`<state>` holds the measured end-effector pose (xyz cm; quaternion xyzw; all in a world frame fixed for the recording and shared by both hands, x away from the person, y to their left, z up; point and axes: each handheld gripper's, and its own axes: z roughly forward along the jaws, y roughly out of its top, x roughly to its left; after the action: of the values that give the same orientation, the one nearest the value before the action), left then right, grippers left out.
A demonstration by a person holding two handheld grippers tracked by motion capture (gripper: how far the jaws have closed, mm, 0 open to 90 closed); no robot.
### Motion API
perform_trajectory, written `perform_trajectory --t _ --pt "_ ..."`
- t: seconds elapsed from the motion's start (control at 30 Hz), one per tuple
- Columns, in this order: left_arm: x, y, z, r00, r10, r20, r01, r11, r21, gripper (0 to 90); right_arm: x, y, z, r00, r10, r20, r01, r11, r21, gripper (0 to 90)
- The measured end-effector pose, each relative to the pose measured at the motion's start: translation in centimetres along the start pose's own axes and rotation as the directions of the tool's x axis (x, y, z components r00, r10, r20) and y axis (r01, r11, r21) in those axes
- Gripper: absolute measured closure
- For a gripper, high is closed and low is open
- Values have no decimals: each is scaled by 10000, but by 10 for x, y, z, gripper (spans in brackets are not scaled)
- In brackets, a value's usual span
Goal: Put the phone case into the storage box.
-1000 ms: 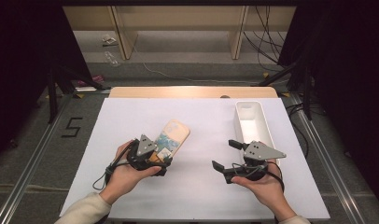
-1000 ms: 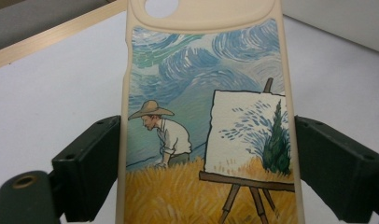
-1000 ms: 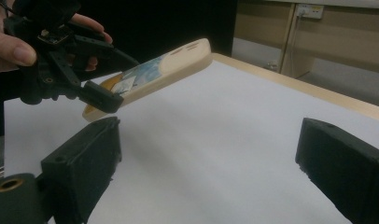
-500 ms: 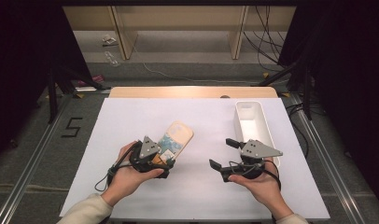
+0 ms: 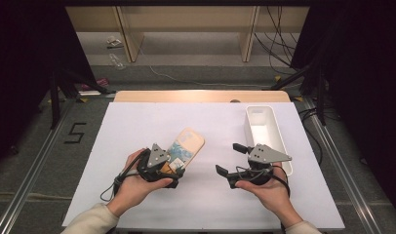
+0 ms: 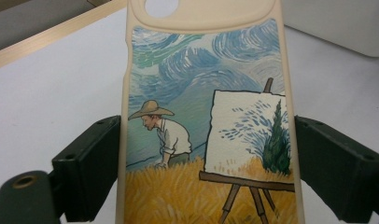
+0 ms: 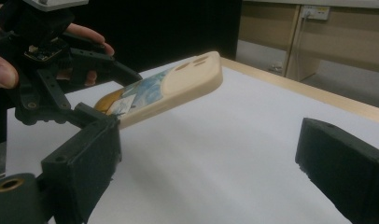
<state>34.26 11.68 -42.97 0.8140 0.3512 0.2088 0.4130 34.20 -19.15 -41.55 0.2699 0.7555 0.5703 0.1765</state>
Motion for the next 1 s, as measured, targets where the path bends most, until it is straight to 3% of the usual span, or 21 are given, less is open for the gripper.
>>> perform_trajectory --t 1.0 --pt "-17 -1 5 9985 363 400 -366 9993 57 113 3 13 27 9995 -5 -303 4 10000 -32 77"
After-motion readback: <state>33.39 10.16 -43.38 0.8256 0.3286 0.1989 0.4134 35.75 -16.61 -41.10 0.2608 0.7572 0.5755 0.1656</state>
